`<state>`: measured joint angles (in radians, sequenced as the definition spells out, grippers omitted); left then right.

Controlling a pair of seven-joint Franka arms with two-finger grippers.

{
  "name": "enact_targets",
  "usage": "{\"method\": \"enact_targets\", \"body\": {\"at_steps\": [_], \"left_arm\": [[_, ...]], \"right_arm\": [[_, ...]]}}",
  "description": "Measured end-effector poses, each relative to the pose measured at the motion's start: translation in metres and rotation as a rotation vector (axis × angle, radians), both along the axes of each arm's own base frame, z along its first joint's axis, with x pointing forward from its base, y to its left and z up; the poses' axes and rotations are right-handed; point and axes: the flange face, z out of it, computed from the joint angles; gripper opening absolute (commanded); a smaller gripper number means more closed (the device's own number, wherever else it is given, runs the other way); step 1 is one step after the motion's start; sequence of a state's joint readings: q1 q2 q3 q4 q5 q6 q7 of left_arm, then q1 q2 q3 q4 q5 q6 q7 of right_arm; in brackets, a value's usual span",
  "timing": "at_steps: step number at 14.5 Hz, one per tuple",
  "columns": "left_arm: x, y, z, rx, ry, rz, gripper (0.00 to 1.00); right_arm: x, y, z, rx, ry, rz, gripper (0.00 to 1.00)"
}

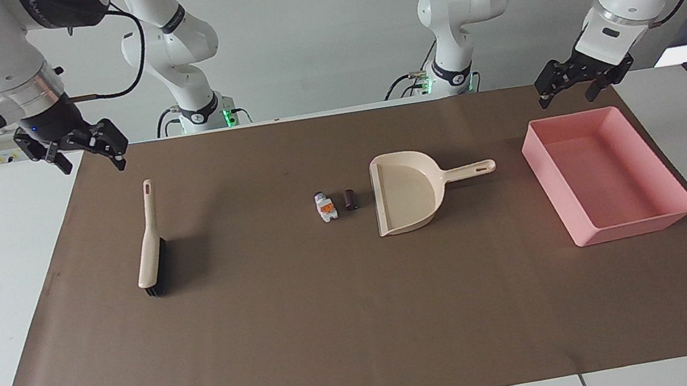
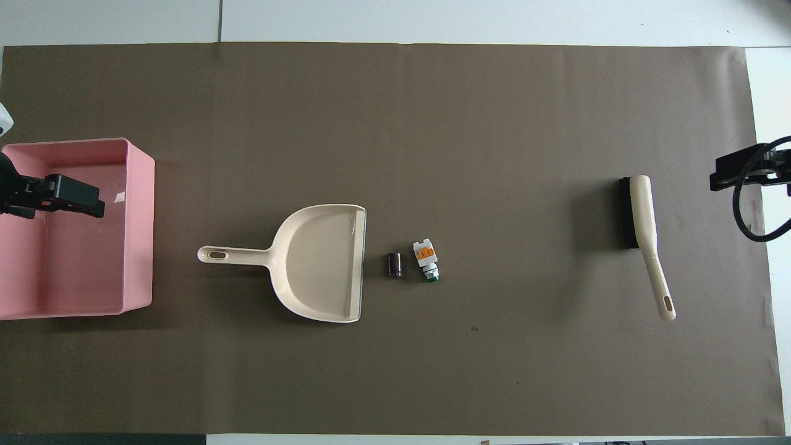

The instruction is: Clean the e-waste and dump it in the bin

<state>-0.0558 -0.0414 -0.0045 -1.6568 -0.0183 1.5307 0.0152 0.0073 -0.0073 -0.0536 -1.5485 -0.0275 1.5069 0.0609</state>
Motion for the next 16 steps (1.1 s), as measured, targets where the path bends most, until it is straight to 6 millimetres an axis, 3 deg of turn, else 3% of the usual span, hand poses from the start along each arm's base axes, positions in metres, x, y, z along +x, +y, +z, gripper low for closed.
{"method": "enact_targets", "body": {"at_steps": [12, 14, 16], "left_arm": [[0.000, -0.001, -0.001, 0.000, 0.002, -0.001, 1.00], [0.000, -0.002, -0.001, 0.000, 0.002, -0.002, 0.99], [0.000, -0.006, 0.000, -0.001, -0.006, -0.021, 0.98]], "right_arm": [[0.000, -0.001, -0.008, 0.001, 0.008, 0.011, 1.00], [-0.001, -0.005, -0.021, 0.001, -0.014, 0.012, 1.00], [-0.012, -0.016, -0.056, 0.005, -0.025, 0.027, 1.00]]}}
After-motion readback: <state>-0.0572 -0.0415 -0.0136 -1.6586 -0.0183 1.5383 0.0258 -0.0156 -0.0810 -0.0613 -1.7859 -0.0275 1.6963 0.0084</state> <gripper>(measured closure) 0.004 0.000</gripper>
